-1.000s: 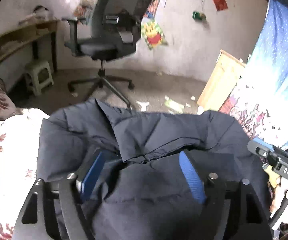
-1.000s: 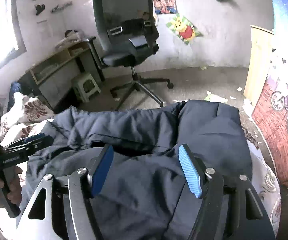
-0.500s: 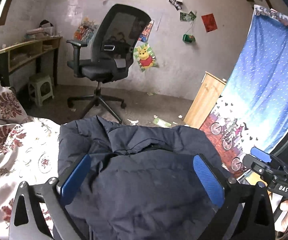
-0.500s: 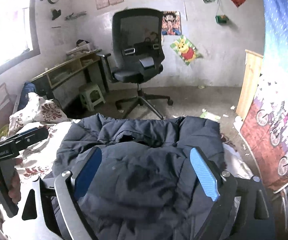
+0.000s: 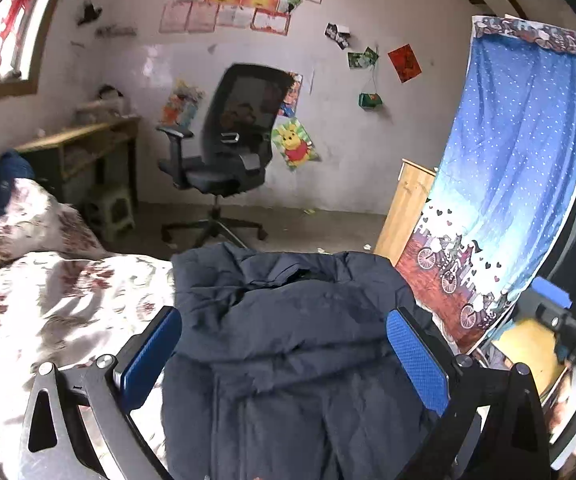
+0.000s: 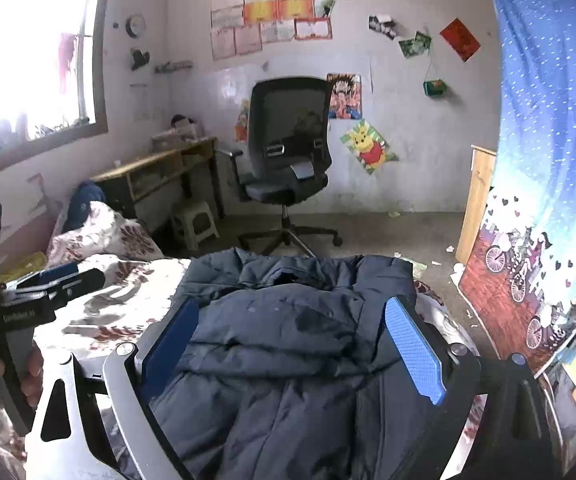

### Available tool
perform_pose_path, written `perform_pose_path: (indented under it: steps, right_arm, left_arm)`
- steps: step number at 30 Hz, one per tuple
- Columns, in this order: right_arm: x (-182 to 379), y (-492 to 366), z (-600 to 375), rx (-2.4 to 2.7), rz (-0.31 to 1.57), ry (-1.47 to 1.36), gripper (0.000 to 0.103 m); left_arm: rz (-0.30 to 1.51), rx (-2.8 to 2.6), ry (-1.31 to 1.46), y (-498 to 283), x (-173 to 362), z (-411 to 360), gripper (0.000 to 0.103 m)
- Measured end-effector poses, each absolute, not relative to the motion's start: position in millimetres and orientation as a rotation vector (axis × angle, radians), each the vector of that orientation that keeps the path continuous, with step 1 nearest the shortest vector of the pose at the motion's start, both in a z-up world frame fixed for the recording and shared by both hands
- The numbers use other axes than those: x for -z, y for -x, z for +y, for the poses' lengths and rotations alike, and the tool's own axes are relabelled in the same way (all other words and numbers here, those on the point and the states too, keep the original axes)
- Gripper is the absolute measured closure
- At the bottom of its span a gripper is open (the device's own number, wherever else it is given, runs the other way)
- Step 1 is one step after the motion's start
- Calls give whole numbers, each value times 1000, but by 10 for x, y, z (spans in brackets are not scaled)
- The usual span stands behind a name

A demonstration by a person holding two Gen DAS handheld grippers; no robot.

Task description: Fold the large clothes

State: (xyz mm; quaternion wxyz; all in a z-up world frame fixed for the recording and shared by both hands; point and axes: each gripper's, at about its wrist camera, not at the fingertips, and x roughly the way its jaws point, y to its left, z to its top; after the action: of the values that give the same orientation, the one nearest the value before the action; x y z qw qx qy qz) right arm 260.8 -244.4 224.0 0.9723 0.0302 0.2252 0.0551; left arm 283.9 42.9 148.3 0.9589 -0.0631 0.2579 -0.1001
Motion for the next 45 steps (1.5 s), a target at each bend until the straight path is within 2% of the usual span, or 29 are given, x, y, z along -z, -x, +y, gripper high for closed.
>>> perform_pose_path:
  steps: [10,20,28,45]
  right_arm:
    - [-2329,-1673,-2511,-167,440,-89,9]
    - [-2057,-1085,-2552,-193,473,-44,9]
    - [-1685,-890,-2682,-192,572,49,9]
    - [-424,-1352,-2776,-223,986,216,9]
  left_arm:
    - [481,136,103,-1701,-1707,652,0]
    - [495,154,22,-1171,-1584,492,0]
    - [600,202,-93,-994,-1059,340,0]
    - [894,278,-311,-1158,334,372,0]
